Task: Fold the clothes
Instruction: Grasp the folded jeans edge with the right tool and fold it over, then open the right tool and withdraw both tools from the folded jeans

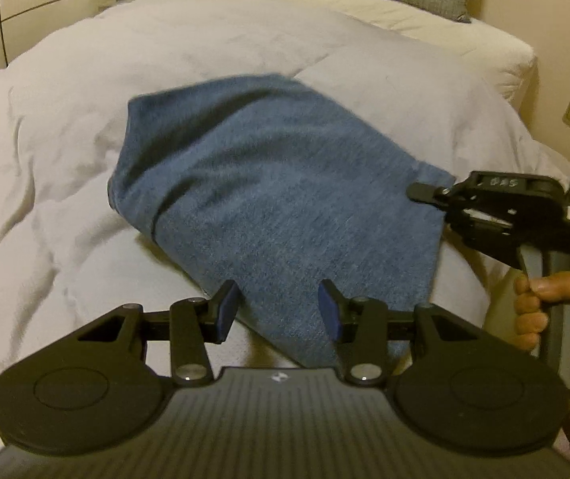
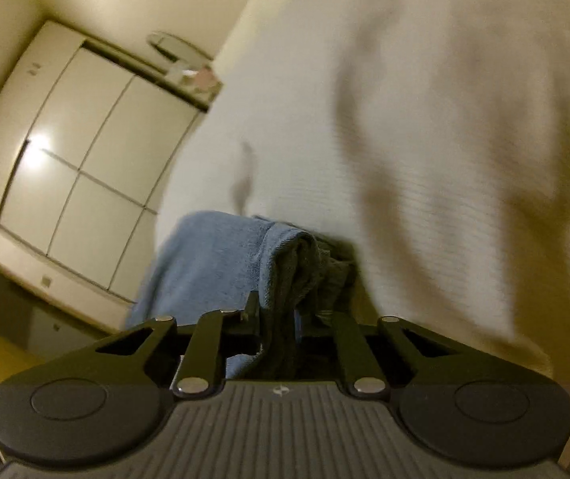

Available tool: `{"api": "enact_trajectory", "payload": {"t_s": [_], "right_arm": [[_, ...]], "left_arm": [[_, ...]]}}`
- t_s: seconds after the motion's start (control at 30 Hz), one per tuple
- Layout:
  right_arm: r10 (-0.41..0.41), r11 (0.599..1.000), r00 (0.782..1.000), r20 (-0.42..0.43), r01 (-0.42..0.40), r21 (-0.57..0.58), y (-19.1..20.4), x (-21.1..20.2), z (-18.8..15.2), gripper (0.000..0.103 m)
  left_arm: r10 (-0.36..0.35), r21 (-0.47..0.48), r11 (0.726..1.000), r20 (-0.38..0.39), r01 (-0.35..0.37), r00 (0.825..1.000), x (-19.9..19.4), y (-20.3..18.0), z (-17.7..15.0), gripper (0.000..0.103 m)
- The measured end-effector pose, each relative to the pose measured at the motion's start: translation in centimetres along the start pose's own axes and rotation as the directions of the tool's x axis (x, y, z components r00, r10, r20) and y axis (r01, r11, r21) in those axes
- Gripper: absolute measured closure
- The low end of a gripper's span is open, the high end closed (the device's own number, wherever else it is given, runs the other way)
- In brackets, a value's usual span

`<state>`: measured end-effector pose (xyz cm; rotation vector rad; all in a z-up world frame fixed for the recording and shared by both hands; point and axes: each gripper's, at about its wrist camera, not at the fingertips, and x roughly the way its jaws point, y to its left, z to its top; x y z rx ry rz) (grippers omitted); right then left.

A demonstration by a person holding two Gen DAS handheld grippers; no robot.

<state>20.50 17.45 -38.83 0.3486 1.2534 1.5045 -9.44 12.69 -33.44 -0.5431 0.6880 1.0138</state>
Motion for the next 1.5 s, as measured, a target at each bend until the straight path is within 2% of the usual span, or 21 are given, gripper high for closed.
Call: {"api": "enact_trajectory", "payload": {"t_s": [0.07,0.1,0.13,0.2,0.3,0.37,0.43,0.47,0.53,0.6,0.67,0.77,0.83,0.93,1.03,1.23,1.5], "right_arm": [[-0.004,1.000,1.000,-0.006,0.004,-0.007,0.8,-0.4,0.0,0.091],[-0.007,1.000,1.000,-0.009,0.007,-0.013,1.3,-0.5,0.0,0.084],[-0.024,0.999,1.000,0.003,0.024,-0.035,2.1,-0.9,-0.1,0.071],[-0.067,0.993,0.997,0.046,0.072,-0.097,3.8,-2.0,-0.6,0.060],[-0.122,0.963,0.984,0.133,0.150,-0.225,6.5,-4.5,-1.8,0.060],[-0.138,0.925,0.977,0.165,0.186,-0.330,8.3,-4.2,-2.3,0.061],[-0.174,0.904,0.975,0.140,0.215,-0.369,8.7,-2.2,-1.9,0.061],[-0.223,0.892,0.969,0.105,0.246,-0.380,8.1,-1.2,-2.0,0.061],[-0.285,0.891,0.957,0.059,0.288,-0.352,6.6,0.3,-2.0,0.058],[-0.273,0.913,0.961,0.047,0.275,-0.300,6.6,-0.4,-2.1,0.058],[-0.256,0.917,0.964,0.076,0.267,-0.298,7.9,-2.4,-3.0,0.056],[-0.241,0.930,0.967,0.077,0.253,-0.267,8.6,-5.7,-5.6,0.048],[-0.239,0.945,0.970,0.048,0.244,-0.220,8.3,-7.5,-7.7,0.039],[-0.250,0.950,0.968,-0.007,0.244,-0.194,7.9,-9.8,-11.2,0.039],[-0.280,0.940,0.959,-0.044,0.265,-0.217,9.1,-10.7,-13.4,0.039],[-0.246,0.913,0.969,-0.010,0.228,-0.337,13.3,-14.7,-17.0,0.028],[-0.278,0.886,0.961,-0.016,0.250,-0.390,13.9,-15.9,-19.4,0.027]], "left_arm": [[0.002,-0.021,1.000,0.000,-0.002,1.000,-0.4,0.5,-0.2,0.063],[0.006,-0.028,1.000,0.003,-0.006,1.000,-0.7,0.6,-0.3,0.063],[0.014,-0.029,0.999,0.011,-0.014,1.000,-1.2,0.7,-0.6,0.063],[0.031,-0.030,0.999,0.027,-0.030,0.999,-2.3,0.9,-1.0,0.064],[-0.007,-0.039,0.999,0.049,0.009,0.999,-3.2,0.7,-1.5,0.065],[-0.024,-0.025,0.999,0.034,0.024,0.999,-2.5,-0.2,-1.6,0.065],[-0.007,0.016,1.000,0.018,0.006,1.000,-1.1,-1.3,-1.7,0.063],[0.011,0.037,0.999,0.016,-0.012,1.000,-0.2,-1.8,-1.8,0.058],[0.023,0.010,1.000,-0.004,-0.023,1.000,0.1,-1.7,-1.8,0.057],[0.036,0.004,0.999,0.008,-0.036,0.999,-1.3,-1.5,-1.9,0.062],[0.074,0.013,0.997,0.008,-0.074,0.997,-2.7,-1.5,-2.2,0.063],[0.191,0.007,0.982,-0.051,-0.191,0.980,-4.4,-1.7,-3.2,0.063],[0.219,-0.021,0.975,-0.088,-0.222,0.972,-5.5,-1.4,-4.2,0.063],[0.205,-0.057,0.976,-0.100,-0.211,0.974,-7.7,-1.0,-6.0,0.062],[0.199,-0.064,0.977,-0.065,-0.203,0.978,-10.5,-1.1,-7.1,0.062],[0.184,-0.080,0.980,0.001,-0.184,0.983,-15.5,-1.2,-9.1,0.059],[0.183,-0.080,0.980,-0.018,-0.184,0.983,-15.1,-0.7,-9.4,0.059]]}}
